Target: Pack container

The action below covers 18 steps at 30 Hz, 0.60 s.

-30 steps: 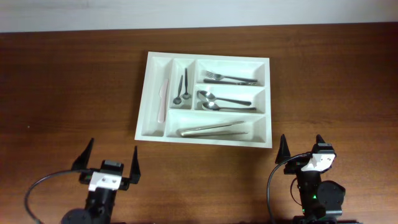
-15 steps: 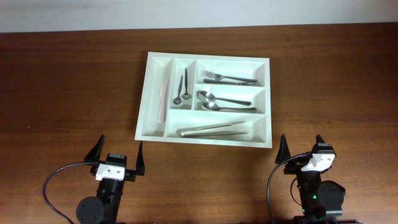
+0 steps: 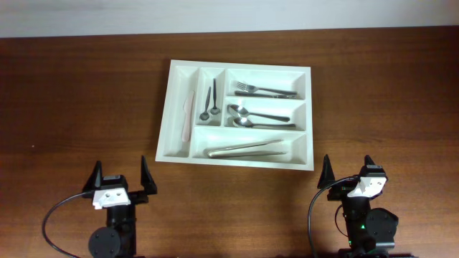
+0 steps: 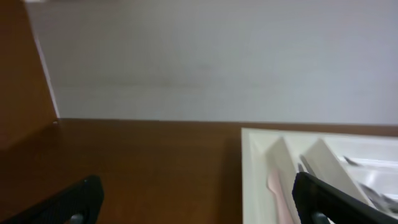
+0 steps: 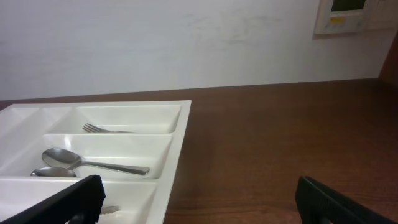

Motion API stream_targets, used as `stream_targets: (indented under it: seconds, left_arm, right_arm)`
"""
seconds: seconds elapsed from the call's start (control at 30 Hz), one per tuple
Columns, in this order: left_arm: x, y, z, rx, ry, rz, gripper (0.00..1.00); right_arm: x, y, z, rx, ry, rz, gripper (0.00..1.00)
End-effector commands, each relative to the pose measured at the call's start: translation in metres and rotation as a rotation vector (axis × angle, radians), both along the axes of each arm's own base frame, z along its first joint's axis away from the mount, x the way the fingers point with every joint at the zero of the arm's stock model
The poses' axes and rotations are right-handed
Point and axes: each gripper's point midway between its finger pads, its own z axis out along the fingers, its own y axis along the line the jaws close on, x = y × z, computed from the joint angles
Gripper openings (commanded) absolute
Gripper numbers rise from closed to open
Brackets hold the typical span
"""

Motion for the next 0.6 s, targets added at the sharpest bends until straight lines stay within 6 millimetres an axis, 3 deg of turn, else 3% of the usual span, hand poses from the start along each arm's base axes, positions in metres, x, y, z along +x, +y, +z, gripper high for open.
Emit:
stream_targets:
  seconds: [0.0,0.2,0.37,0.57]
  left_arm:
    - [0.0,0.007,-0.008,-0.057,0.001,0.039,0.99]
    - [0.0,0.007,-0.011,-0.064,0.01,0.039,0.99]
    - [0.0,0.007,-0.038,-0.064,0.122,0.041,0.99]
    - [0.0,0.007,-0.038,-0.064,0.122,0.042,0.99]
  right_arm:
    - [0.0,0.0,-0.003,0.007,0.005,-0.003,0.99]
    - [0.0,0.0,-0.003,0.007,0.005,-0.003,0.99]
    - [0.0,0.0,-0.003,0.007,0.005,-0.003,0.99]
    - [0.0,0.0,-0.003,0.007,0.005,-0.003,0.99]
